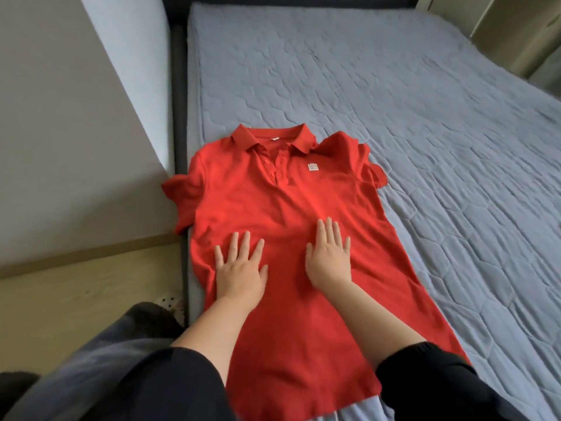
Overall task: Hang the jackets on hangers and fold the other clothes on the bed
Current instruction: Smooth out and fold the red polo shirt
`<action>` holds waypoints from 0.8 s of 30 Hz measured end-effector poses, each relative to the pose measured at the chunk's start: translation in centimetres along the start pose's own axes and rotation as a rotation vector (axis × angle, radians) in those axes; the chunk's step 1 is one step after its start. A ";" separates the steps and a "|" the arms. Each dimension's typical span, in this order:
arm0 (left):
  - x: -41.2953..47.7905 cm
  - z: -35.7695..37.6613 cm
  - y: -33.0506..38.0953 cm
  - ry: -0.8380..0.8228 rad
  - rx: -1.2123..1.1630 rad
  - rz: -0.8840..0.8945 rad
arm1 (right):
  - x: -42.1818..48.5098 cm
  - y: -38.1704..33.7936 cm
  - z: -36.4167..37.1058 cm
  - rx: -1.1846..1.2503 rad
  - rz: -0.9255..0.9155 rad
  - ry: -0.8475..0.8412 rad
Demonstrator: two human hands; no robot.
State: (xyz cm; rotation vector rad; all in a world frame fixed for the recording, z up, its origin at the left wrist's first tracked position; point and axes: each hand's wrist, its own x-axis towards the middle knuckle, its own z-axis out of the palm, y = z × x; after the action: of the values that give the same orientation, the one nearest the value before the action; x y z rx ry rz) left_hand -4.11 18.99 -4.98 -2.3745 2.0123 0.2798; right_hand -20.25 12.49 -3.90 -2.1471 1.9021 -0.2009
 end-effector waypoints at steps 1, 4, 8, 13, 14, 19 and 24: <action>0.1 0.1 -1.1 0.013 -0.021 -0.079 | 0.7 -1.7 0.7 -0.002 -0.058 -0.031; -0.1 0.6 -4.2 0.057 -0.119 -0.248 | 2.7 -5.8 2.3 -0.033 -0.165 -0.104; 0.8 0.3 -7.0 0.253 -0.596 -0.488 | 5.1 -9.4 4.0 -0.069 -0.209 -0.143; 4.1 -1.6 -11.0 0.176 -1.126 -0.798 | 5.0 -10.3 6.5 -0.122 -0.178 -0.086; 4.6 -2.1 -11.4 0.161 -1.214 -0.824 | 4.9 -10.1 6.8 -0.131 -0.175 -0.077; 7.2 -4.4 -11.6 -0.004 -1.862 -0.927 | 6.2 -10.7 7.1 -0.192 -0.200 0.028; 9.2 -5.1 -12.4 0.147 -2.455 -1.024 | 9.0 -11.6 6.5 -0.198 -0.202 0.034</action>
State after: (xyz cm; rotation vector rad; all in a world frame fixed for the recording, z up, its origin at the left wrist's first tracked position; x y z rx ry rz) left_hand 10.10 11.44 -2.59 0.9709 0.4741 -1.2439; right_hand -6.17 5.46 -7.45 -2.4828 1.7882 -0.0909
